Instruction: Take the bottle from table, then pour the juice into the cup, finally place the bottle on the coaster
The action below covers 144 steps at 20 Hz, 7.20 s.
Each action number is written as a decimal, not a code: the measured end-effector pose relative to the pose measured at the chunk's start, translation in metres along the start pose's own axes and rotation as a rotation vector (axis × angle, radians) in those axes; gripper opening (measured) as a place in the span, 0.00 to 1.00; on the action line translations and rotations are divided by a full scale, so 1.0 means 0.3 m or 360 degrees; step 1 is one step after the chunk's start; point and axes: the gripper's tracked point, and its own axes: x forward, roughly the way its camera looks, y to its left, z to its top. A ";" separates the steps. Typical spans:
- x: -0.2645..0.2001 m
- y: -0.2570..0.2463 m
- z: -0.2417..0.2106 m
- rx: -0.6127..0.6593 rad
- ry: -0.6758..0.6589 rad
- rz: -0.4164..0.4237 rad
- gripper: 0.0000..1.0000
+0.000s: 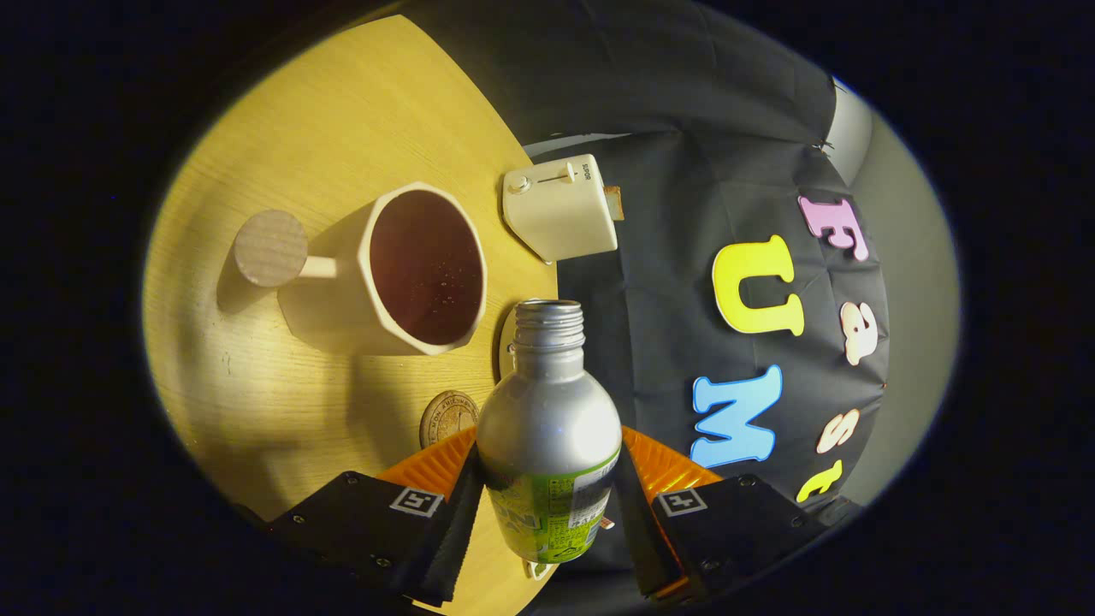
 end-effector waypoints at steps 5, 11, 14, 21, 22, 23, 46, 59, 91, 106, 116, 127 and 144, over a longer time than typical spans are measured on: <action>0.015 -0.016 0.003 -0.0176 -0.0058 -0.0016 0.76; 0.038 -0.045 0.005 -0.0283 -0.0087 -0.0038 0.76; 0.048 -0.058 0.007 -0.0336 -0.0099 -0.0041 0.76; 0.046 -0.093 0.006 -0.0432 -0.0117 -0.0048 0.76; 0.047 -0.095 0.006 -0.0448 -0.0122 -0.0047 0.76; 0.047 -0.101 0.008 -0.0468 -0.0131 -0.0050 0.76; 0.044 -0.249 0.024 -0.0617 -0.0203 -0.0132 0.76; 0.029 -0.331 0.013 -0.0704 -0.0226 -0.0189 0.76; 0.021 -0.427 0.045 -0.0987 -0.0311 -0.0247 0.76; 0.017 -0.384 0.082 -0.1098 -0.0334 -0.0207 0.76; 0.015 -0.280 0.110 -0.1099 -0.0339 -0.0088 0.76; 0.056 -0.158 0.128 -0.1140 -0.0284 0.0062 0.76; 0.044 -0.065 0.100 -0.0803 -0.0206 0.0224 0.76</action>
